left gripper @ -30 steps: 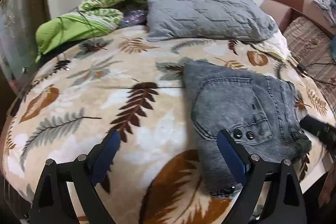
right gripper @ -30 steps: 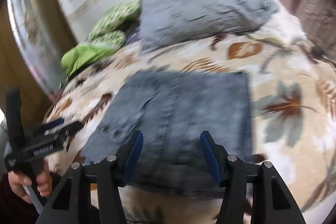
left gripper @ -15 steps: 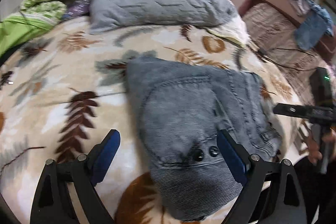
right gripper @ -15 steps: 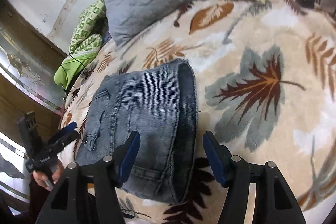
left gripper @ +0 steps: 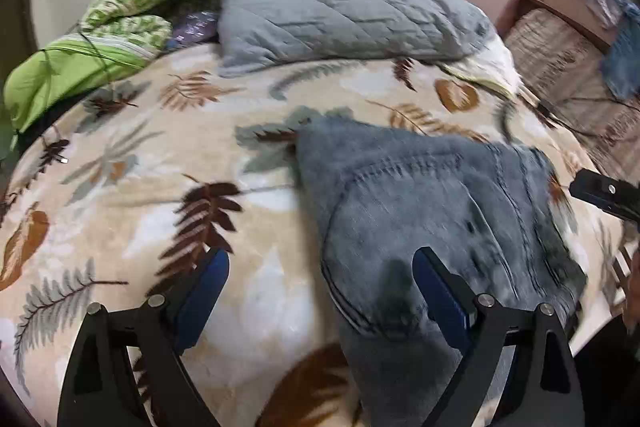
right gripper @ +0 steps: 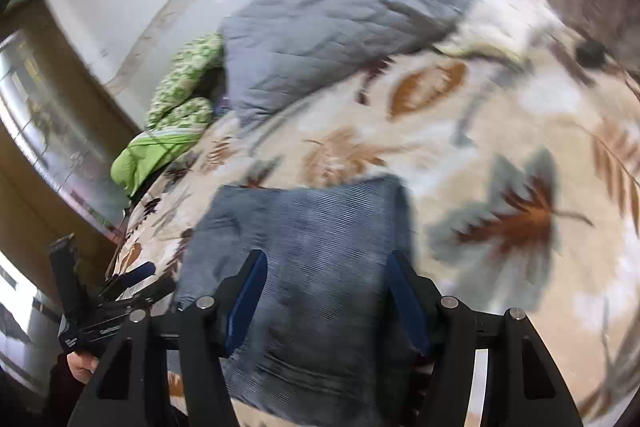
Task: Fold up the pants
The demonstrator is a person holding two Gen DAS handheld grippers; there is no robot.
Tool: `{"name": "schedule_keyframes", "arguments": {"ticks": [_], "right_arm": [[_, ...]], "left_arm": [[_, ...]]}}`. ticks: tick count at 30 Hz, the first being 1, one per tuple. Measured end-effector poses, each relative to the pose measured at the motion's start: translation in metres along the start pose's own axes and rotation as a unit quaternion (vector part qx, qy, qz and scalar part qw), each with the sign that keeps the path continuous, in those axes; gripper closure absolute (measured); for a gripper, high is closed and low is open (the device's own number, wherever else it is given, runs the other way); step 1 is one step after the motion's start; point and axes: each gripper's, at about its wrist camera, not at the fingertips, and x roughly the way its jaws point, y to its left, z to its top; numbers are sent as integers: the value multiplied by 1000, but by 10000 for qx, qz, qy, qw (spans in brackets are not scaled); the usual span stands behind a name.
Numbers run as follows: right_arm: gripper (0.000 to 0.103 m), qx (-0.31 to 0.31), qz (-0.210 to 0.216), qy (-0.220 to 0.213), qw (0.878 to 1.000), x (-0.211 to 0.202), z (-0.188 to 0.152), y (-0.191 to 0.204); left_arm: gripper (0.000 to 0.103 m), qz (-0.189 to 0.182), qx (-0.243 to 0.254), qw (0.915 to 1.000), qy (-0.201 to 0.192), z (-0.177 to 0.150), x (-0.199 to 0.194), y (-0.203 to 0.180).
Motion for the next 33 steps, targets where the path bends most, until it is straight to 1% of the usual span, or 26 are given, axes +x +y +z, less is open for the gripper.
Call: {"name": "schedule_keyframes", "arguments": {"ticks": [2, 5, 7, 9, 11, 12, 15, 17, 20, 22, 23, 25, 28, 29, 30, 33], "right_arm": [[37, -175, -28, 5, 9998, 11, 6, 17], [37, -233, 54, 5, 9997, 30, 17, 34], [38, -229, 152, 56, 9996, 45, 24, 40], [39, -336, 77, 162, 9993, 62, 31, 45], [45, -416, 15, 378, 9984, 84, 33, 50], [45, -451, -58, 462, 9979, 93, 34, 52], [46, -586, -322, 670, 9955, 114, 31, 50], [46, -655, -490, 782, 9936, 124, 31, 48], [47, -971, -762, 865, 9886, 132, 30, 55], [47, -1100, -880, 832, 9865, 132, 31, 61], [47, -1107, -869, 786, 9869, 130, 32, 63], [47, -1015, -649, 682, 9904, 124, 37, 67], [47, -912, -386, 529, 9937, 120, 44, 74], [47, -871, -195, 562, 9944, 121, 46, 76], [47, -830, -97, 590, 9948, 123, 47, 79], [47, -797, 86, 676, 9945, 134, 48, 90]], "left_arm": [[10, 28, -134, 9999, -17, 9, 7, 1], [10, 235, -92, 9997, -35, 18, 15, 0], [10, 269, -20, 9996, -32, 21, 20, -3], [10, 351, 92, 9993, -19, 26, 28, -7], [10, 451, 182, 9988, -3, 30, 35, -9], [10, 455, 188, 9988, 21, 31, 39, -8], [10, 322, 90, 9992, 207, 33, 53, -2], [8, 213, -20, 9987, 467, 32, 66, 4], [8, -3, -261, 9977, 631, 30, 68, 11], [8, -62, -367, 9969, 698, 28, 66, 13], [8, -53, -376, 9968, 701, 28, 65, 13], [8, -14, -353, 9972, 652, 27, 61, 12], [8, 159, -261, 9983, 488, 28, 50, 12], [8, 216, -256, 9986, 401, 27, 45, 13], [8, 232, -270, 9987, 366, 28, 42, 15], [8, 258, -331, 9987, 278, 25, 29, 24]]}}
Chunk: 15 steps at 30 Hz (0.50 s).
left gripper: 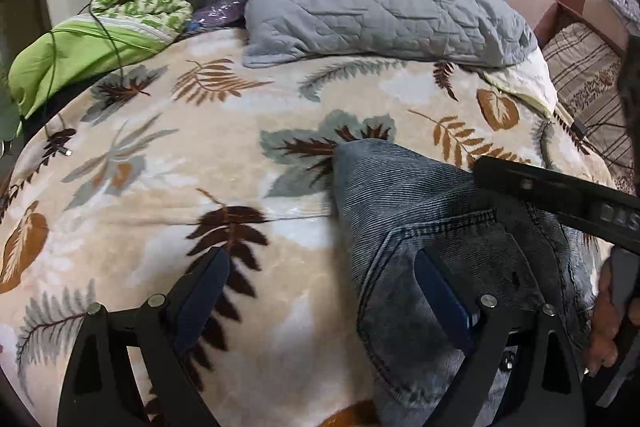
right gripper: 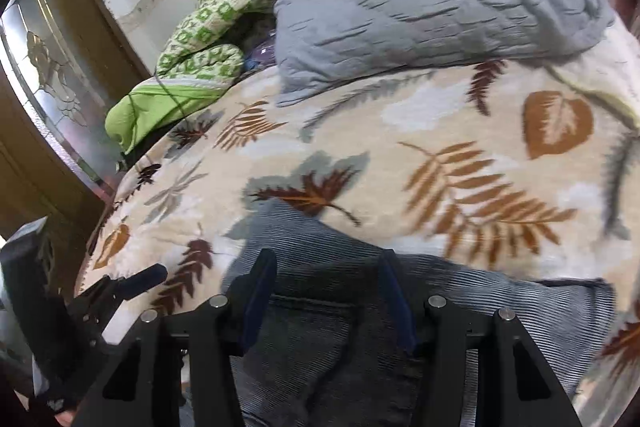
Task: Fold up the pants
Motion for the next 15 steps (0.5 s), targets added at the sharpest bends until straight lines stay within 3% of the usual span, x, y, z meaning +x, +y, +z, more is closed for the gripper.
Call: {"name": "schedule_keyframes", "arguments": {"ticks": [3, 5, 8, 11, 15], "right_arm": [[47, -17, 297, 161, 9994, 13, 3, 14], [47, 35, 430, 504, 9978, 32, 1, 21], [47, 300, 347, 968, 9942, 56, -6, 12], [50, 704, 640, 924, 9912, 50, -3, 0], [50, 866, 900, 491, 9910, 12, -4, -5]], "left_arm": [[8, 142, -5, 9999, 33, -6, -6, 6], [8, 147, 12, 9999, 82, -10, -8, 9], [8, 335, 162, 9987, 362, -16, 2, 7], [8, 368, 164, 9963, 756, -23, 18, 9], [8, 279, -64, 9981, 539, -20, 6, 16]]}}
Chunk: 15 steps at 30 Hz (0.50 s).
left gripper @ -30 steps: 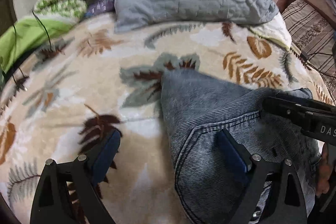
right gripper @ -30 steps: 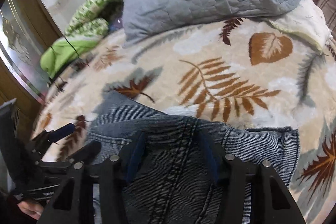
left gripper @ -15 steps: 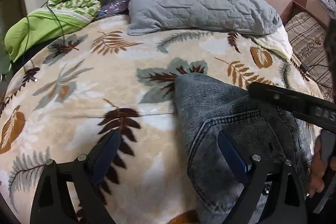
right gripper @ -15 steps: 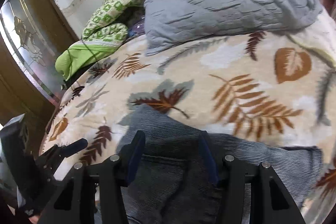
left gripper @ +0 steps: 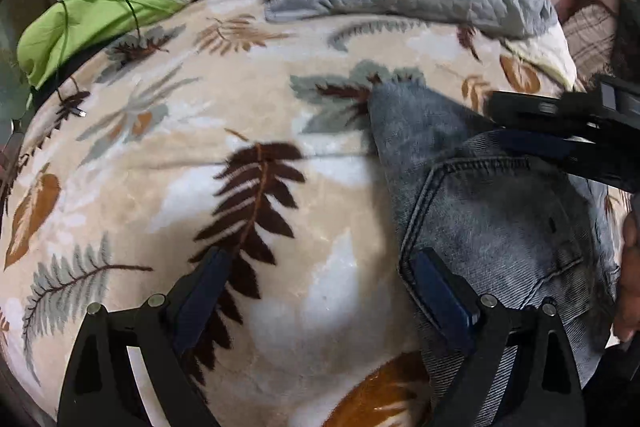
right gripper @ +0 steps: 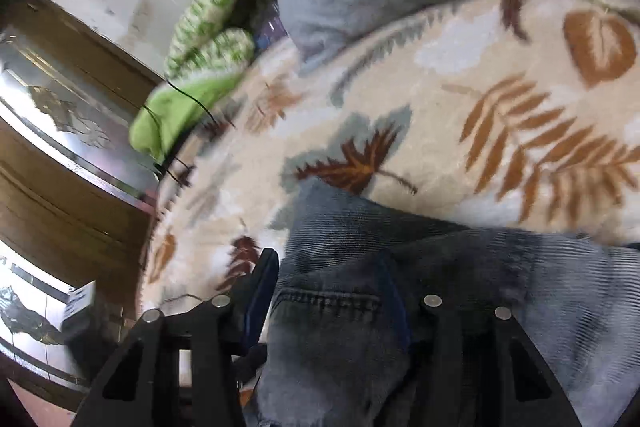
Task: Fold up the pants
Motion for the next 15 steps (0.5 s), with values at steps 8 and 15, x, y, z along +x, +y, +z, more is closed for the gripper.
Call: {"name": "schedule_keyframes", "arguments": {"ticks": [8, 15], "right_arm": [[50, -569, -1015, -537, 9917, -78, -30, -6], [50, -606, -1723, -74, 9832, -92, -80, -27]], "left_arm": [[8, -27, 314, 9972, -675, -9, -36, -18], [8, -287, 751, 9955, -492, -37, -43, -52]]}}
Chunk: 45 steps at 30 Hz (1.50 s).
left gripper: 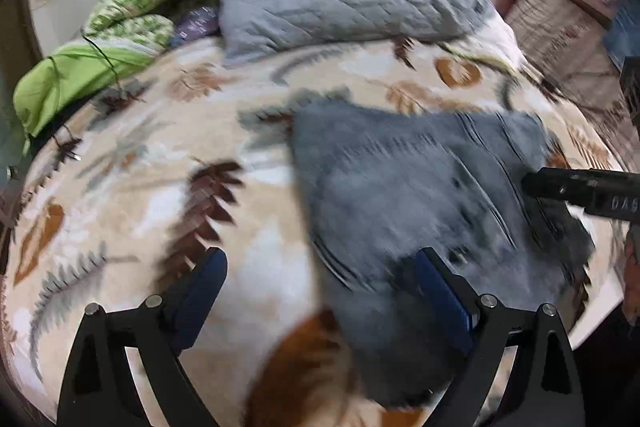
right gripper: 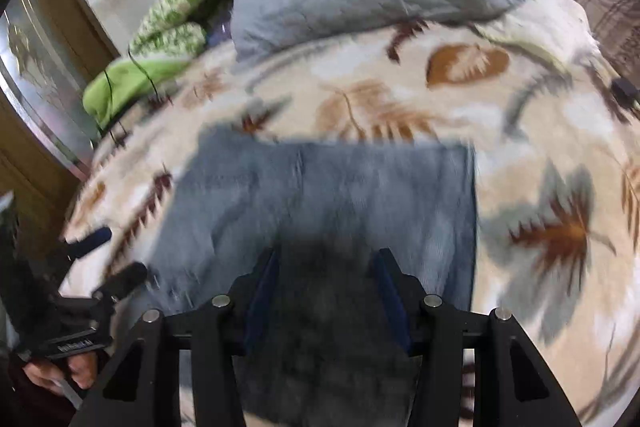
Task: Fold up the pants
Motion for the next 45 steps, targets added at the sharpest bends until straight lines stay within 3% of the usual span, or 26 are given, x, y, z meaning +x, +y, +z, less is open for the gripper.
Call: {"name": "schedule_keyframes", "arguments": {"ticks": [4, 7, 14, 20, 25, 27, 31, 35, 42, 45], "right_arm": [[47, -110, -321, -37, 9994, -8, -36, 2], [44, -344, -565, -251, 9975, -16, -60, 12], [42, -708, -800, -515, 9929, -23, -83, 25], [42, -491, -429, -696, 9954, -35, -77, 22], [42, -1096, -512, -1026, 9873, -39, -80, 52], [42, -1176, -288, -899, 9886, -34, -82, 58], [42, -1718, -648, -769, 9800, -23, -93, 74], [41, -1797, -565, -679, 9798, -22, -100, 69], [41, -1924, -509, -627, 9780, -22, -107, 66], [41, -1543, -148, -552, 9864, -30, -97, 54]], "left_arm": [[8, 207, 225, 9995, -16, -16, -5, -14], [8, 218, 78, 9997, -49, -29, -10, -14], [8, 231, 208, 9994, -173, -46, -20, -16], [8, 54, -101, 9995, -292, -41, -25, -7], [8, 110, 82, 9979, -632, -40, -37, -14], [8, 159, 265, 9979, -566, -41, -34, -20], [8, 95, 306, 9985, -433, -43, -29, -19], [8, -39, 238, 9993, -281, -47, -25, -15], [8, 111, 495, 9982, -318, -50, -26, -20], [8, 21, 341, 9987, -365, -45, -31, -13]]}}
